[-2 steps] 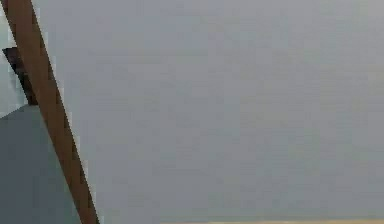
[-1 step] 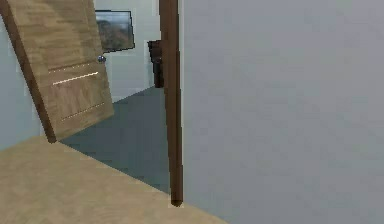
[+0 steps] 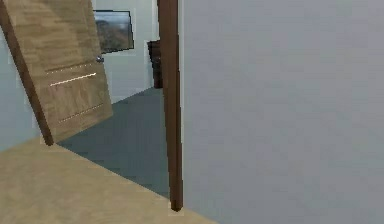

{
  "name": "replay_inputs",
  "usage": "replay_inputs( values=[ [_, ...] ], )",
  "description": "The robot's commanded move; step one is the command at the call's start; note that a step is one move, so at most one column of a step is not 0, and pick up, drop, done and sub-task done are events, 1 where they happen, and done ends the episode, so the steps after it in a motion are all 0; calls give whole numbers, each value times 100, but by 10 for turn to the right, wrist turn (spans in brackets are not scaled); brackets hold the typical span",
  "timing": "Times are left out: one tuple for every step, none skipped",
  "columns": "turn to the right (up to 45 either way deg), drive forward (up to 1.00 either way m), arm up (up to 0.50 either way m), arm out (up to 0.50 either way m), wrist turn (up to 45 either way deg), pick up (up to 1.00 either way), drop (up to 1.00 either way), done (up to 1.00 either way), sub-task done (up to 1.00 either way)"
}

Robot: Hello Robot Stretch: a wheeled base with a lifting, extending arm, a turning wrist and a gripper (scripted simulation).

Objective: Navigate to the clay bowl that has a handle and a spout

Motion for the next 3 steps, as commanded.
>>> replay_inputs(
  values=[
    [-390,0,0,0,0,0,0,0,0],
    [-30,0,0,0,0,0,0,0,0],
    [0,100,0,0,0,0,0,0,0]
  ],
)
